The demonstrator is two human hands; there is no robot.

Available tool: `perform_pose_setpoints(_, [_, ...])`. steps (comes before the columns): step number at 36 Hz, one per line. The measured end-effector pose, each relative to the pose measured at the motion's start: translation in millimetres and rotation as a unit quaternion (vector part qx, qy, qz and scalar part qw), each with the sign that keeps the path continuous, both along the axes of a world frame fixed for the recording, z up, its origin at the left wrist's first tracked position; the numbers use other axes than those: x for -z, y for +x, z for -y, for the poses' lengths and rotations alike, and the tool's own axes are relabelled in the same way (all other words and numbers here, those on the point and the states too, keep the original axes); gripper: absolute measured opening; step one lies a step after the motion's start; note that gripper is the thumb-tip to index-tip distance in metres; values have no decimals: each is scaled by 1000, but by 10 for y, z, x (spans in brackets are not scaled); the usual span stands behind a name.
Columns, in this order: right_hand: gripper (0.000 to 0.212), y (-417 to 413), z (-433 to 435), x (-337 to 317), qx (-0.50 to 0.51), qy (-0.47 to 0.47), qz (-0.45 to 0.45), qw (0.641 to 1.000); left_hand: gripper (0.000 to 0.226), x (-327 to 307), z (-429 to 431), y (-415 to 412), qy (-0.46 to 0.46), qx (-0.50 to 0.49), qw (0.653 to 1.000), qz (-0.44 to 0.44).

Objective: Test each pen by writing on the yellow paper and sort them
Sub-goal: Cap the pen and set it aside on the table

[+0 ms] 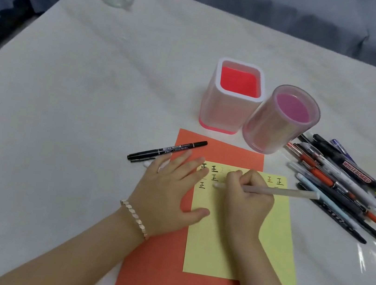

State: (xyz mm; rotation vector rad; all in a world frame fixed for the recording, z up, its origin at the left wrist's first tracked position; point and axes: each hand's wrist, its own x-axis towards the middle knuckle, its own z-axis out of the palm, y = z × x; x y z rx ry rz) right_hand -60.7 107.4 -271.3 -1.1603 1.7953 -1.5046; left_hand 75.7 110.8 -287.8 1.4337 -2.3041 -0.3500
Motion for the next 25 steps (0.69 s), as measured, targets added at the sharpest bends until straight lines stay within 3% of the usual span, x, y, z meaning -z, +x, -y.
perform_pose_setpoints(13, [32,22,29,30,-32,-17,-51,998,69,-8,-13,-5,8,-9,1000,-19])
perform_pose_setpoints(25, [31,14,14,-2,-28,-9,-25,999,71,-11,-8,-6,14,-10,1000,-17])
